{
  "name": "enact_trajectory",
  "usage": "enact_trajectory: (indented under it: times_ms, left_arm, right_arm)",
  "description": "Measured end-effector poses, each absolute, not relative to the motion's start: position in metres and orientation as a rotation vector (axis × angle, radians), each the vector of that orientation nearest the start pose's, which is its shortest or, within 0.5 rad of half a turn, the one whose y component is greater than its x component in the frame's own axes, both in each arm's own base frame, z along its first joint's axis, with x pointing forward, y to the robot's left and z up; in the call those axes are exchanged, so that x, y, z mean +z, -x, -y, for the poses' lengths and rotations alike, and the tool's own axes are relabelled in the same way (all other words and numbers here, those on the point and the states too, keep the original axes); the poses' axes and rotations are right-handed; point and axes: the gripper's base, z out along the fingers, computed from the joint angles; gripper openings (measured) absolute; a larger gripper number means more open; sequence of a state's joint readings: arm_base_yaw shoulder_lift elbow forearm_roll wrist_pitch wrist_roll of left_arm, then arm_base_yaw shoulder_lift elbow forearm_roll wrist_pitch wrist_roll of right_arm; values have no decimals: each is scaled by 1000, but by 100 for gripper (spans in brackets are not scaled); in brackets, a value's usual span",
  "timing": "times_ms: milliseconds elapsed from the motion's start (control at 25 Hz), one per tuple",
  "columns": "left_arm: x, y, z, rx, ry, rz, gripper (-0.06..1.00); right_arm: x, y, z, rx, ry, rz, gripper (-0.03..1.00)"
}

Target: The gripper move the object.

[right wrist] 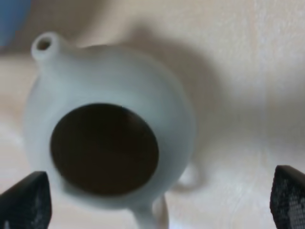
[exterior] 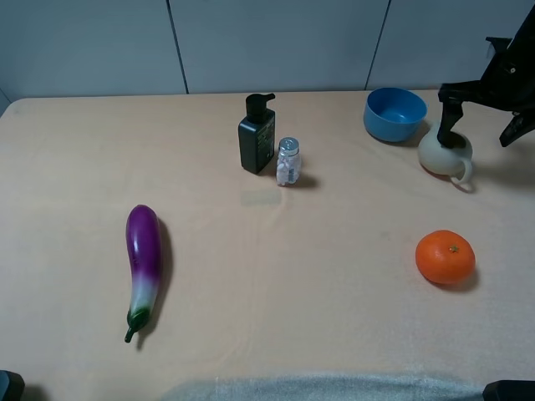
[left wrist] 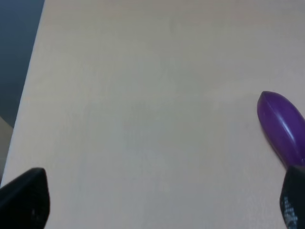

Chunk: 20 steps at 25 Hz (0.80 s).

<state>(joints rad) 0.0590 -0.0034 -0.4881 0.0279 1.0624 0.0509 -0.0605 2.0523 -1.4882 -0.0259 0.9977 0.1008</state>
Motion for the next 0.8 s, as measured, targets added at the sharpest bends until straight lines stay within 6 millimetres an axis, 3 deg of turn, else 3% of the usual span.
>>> enact_trajectory:
  times_ms: [600,800]
  left_arm:
    - [274,4,-2,102,9,-2056,96]
    - [274,4,-2,102,9,-2056,96]
  right_arm:
    - [237,-379,19,66,-209,-3010,69]
    - [261,-367,5,62,-135,-2991,69]
